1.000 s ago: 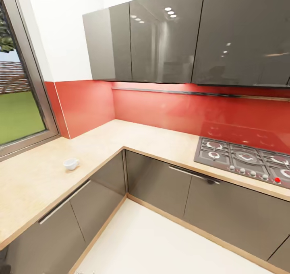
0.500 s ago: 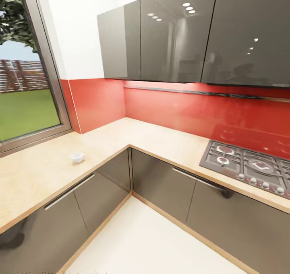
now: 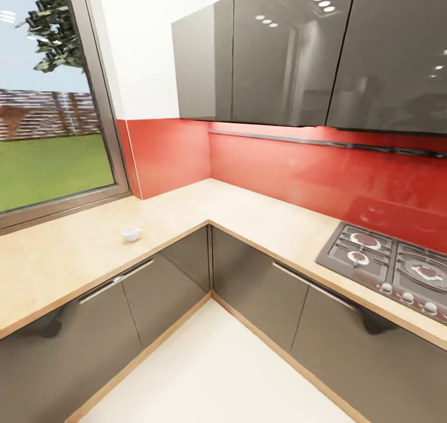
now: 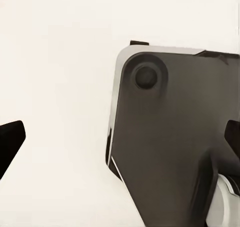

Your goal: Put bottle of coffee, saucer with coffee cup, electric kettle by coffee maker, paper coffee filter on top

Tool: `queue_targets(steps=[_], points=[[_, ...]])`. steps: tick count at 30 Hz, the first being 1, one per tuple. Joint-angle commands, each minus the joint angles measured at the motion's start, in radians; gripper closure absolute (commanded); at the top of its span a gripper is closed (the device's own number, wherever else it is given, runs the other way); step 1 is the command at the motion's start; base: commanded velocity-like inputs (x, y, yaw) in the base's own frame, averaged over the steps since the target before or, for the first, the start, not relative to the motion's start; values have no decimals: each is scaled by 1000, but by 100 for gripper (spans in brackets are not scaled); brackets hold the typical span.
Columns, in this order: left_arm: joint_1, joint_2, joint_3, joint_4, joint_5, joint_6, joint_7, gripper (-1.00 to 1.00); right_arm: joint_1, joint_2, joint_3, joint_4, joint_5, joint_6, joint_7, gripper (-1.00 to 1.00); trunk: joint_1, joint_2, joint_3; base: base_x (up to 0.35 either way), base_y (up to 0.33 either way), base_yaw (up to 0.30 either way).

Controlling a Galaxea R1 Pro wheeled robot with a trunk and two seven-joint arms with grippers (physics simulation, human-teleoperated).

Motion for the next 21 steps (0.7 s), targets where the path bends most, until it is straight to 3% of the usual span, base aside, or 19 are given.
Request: queue_targets(steps=[1,6,21], points=[[-1,0,8,2,-10,-4,1,-100,0,0,-9,-1,10,0,5,-100,1,-2,-3,0,-307,267],[-1,0,8,2,-11,-4,1,-100,0,0,-9,-1,10,0,5,-100,1,-2,-6,0,-152,267],[-1,2,8,2,-6,-4,1,-100,0,0,-9,-1,10,0,5,-100,1,-2,-16,0,-8,267]])
